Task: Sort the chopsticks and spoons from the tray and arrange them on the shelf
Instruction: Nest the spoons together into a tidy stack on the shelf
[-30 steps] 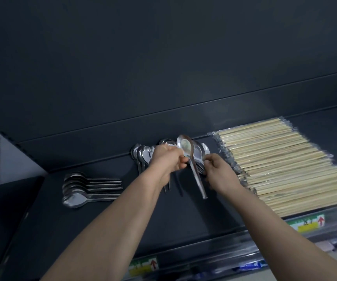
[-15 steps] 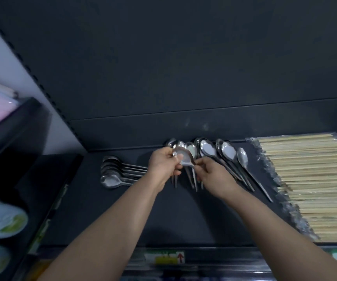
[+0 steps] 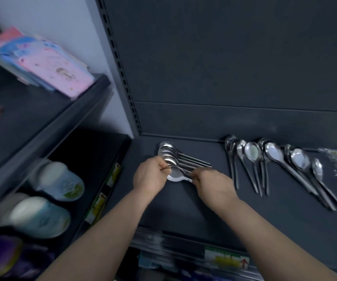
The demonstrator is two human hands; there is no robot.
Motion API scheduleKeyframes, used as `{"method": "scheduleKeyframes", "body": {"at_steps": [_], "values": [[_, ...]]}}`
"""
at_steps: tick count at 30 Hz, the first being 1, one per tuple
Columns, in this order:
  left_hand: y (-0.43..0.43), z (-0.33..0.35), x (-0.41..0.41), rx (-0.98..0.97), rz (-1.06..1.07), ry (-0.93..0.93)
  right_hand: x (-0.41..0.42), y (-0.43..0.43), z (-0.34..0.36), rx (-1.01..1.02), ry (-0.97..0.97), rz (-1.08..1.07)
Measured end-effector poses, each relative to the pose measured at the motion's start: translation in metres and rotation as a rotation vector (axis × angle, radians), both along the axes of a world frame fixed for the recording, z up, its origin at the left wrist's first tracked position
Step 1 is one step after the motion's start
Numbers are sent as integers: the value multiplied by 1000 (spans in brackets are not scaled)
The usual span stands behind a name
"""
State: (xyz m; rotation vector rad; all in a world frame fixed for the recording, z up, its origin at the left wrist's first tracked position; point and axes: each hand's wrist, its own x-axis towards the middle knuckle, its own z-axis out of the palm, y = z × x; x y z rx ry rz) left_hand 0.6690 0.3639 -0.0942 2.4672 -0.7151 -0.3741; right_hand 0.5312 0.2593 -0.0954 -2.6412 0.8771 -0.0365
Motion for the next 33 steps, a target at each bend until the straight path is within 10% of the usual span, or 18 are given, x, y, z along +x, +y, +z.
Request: {"method": "scheduleKeyframes", "body": {"at_steps": [11,33], "values": [[4,-8,20,-78,-23,-231,19,12,-25,-408,-109,-91],[-71,9,-50,-56,-334,-118,-60,-33,-21,-496,-186,-140]]}}
